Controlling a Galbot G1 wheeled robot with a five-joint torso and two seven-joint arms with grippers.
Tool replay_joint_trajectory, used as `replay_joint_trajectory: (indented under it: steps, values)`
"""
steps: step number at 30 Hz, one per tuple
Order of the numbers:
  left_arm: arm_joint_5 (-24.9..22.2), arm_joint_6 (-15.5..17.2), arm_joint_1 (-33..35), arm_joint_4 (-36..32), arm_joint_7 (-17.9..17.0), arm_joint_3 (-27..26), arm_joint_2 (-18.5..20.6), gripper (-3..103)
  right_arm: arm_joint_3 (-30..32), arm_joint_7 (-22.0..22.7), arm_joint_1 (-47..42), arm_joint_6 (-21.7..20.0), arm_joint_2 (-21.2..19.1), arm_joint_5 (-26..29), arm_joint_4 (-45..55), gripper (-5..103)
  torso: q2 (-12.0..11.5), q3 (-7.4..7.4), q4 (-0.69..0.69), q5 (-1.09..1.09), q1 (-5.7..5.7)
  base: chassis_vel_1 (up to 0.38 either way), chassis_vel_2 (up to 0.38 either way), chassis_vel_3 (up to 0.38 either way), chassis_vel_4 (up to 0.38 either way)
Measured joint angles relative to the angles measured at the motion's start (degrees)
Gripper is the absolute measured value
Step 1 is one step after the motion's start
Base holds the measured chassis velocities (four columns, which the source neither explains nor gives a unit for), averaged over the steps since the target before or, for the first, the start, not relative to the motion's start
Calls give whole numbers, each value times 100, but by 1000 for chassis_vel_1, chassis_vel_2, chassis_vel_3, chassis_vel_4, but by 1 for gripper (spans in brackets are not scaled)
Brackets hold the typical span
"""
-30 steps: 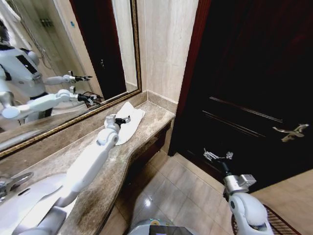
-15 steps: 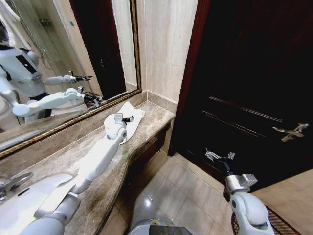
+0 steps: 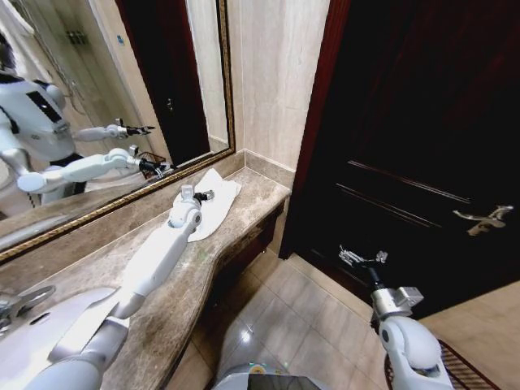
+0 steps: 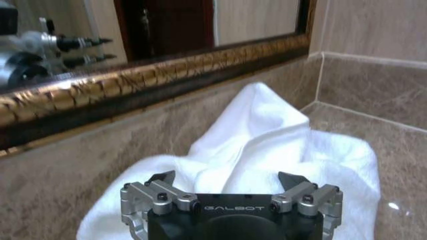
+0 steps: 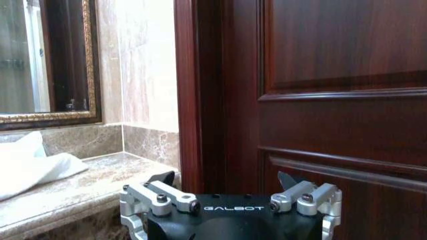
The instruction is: Discard the used towel into the hamper.
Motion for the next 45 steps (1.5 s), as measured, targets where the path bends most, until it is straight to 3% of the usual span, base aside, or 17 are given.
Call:
replay_joint_trajectory:
  steps: [27, 29, 31, 35, 37, 43, 45]
  values:
    - [357, -221, -218, 824, 233, -61, -627, 101, -7, 2, -25, 17, -11, -57, -38, 100, -2, -1, 0, 1, -1, 0, 0, 0, 0]
    - [363, -223, -207, 850, 223, -85, -674, 86, -4, 3, -8, 17, -43, -54, -53, 100, -2, -1, -1, 1, -1, 0, 0, 0, 0]
    - [363, -226, -203, 851, 223, -87, -678, 86, -2, 3, -3, 17, -48, -53, -57, 100, -2, -1, -1, 1, -1, 0, 0, 0, 0]
    - [364, -248, -178, 885, 222, -95, -724, 64, 26, 5, 39, 42, -55, -44, -120, 100, -2, -1, 0, 1, -1, 0, 0, 0, 0]
    - [363, -250, -178, 890, 222, -94, -730, 64, 30, 5, 39, 48, -55, -41, -127, 100, -2, -1, 0, 1, -1, 0, 0, 0, 0]
    - [367, -298, -147, 834, 396, -119, -720, 37, 71, 5, 29, 107, -69, -23, -144, 100, -2, -1, 1, 1, -1, 0, 0, 0, 0]
    - [378, -303, -141, 833, 410, -122, -725, 37, 81, 5, 24, 111, -74, -17, -144, 100, -2, -1, 1, 2, -1, 0, 0, 0, 0]
